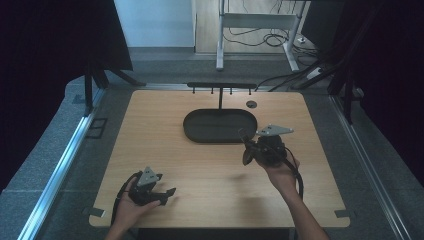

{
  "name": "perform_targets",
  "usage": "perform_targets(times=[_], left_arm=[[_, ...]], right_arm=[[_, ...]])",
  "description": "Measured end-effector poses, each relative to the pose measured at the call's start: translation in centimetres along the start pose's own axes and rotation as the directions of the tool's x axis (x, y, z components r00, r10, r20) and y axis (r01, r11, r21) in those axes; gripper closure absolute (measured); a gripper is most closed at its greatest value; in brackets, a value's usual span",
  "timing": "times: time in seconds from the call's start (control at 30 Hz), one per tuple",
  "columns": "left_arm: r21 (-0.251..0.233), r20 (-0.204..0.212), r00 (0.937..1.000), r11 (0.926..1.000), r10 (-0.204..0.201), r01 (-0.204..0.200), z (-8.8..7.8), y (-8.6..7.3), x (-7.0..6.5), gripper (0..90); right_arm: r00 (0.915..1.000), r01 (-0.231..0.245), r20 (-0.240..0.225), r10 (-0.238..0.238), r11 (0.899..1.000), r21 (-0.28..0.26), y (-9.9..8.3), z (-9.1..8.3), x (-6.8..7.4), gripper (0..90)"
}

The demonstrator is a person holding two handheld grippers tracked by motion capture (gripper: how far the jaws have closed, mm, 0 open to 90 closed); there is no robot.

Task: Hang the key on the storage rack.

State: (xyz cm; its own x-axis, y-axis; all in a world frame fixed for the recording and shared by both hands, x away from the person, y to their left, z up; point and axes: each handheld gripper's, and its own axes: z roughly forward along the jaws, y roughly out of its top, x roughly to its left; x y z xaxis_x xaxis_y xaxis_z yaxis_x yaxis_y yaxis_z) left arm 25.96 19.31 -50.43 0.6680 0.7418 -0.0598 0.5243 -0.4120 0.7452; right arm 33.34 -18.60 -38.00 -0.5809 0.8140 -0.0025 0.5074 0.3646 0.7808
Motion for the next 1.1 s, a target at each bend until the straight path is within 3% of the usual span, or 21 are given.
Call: perform_targets(times=[1.1], left_arm=[[0.000, 0.000, 1.0000, 1.0000, 0.000, 0.000, 0.0, 0.0, 0.0, 25.8]], right_arm=[[0.9936, -0.077, 0.079, 0.081, 0.996, -0.051, 2.0, 0.8, -3.4, 80.9]])
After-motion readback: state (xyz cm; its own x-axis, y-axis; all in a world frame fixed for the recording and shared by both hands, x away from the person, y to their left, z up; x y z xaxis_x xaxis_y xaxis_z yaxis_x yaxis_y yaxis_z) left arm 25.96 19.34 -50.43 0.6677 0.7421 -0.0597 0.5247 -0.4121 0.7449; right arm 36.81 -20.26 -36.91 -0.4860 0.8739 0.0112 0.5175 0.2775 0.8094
